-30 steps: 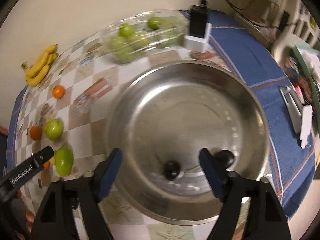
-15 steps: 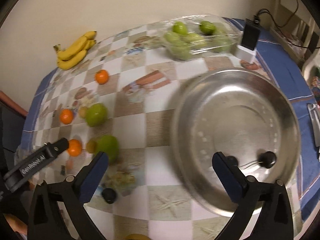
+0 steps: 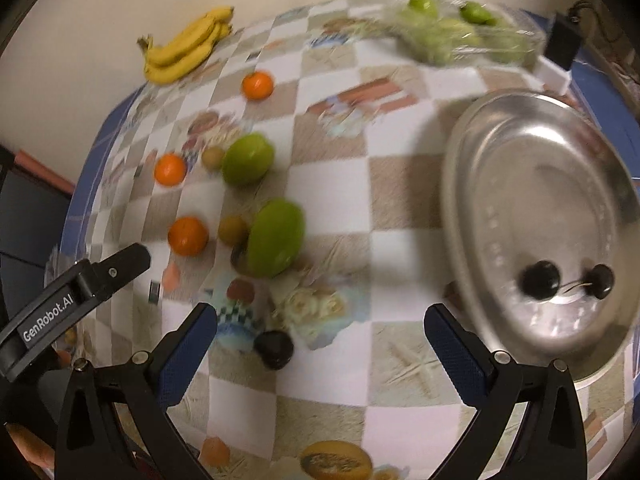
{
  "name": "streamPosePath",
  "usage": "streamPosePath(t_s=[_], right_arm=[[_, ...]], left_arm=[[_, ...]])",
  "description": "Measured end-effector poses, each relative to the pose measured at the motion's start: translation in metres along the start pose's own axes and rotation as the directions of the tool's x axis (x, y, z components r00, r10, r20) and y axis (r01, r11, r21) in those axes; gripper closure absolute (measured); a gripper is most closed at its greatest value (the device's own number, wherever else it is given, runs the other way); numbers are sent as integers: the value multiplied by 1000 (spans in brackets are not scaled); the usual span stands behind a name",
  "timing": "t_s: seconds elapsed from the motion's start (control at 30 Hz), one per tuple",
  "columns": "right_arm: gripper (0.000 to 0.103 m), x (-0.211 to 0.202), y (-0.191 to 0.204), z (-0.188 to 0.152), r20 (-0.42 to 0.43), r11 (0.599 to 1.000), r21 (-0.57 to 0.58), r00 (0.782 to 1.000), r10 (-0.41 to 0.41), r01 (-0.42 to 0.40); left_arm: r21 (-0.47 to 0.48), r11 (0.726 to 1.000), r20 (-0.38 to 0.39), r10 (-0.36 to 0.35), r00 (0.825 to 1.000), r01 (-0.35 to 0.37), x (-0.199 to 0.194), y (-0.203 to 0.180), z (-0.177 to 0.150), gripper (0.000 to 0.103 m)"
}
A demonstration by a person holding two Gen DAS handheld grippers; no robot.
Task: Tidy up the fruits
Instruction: 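Move both open tools back from the bowl toward the fruit, then grasp a dark plum with the right tool while the left tool grasps a tangerine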
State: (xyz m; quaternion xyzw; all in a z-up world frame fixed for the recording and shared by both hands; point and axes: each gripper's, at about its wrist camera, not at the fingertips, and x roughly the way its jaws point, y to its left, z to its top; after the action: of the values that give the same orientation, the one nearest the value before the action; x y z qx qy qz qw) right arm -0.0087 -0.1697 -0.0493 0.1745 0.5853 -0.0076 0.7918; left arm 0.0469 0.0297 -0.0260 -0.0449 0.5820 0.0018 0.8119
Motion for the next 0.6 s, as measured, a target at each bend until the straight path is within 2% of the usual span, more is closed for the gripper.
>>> streamPosePath(t_s=[0.17,0.3,0.37,0.5,0.6], right_arm=[[0,16,15,-8,-52,999,-43,998,-23,21],[1,25,24,-12,-79,997,-75,996,-36,30],[5,27,28,-14,-80,995,-95,996,-46,38],[34,31,33,-15,-89,992,-121,994,-58,47],[49,33,37,-15,-95,989,-139,993,-64,50]], left_arm=[[-16,1000,-78,25,997,-26,13,2,-5,0],[-29,999,-98,40,994,-43,19,5,-9,1],[-40,998,-104,39,994,-43,21,7,-10,1],[-50,998,-102,43,994,-48,21,8,-10,2],[-59,997,-102,40,994,-46,21,8,-10,3]])
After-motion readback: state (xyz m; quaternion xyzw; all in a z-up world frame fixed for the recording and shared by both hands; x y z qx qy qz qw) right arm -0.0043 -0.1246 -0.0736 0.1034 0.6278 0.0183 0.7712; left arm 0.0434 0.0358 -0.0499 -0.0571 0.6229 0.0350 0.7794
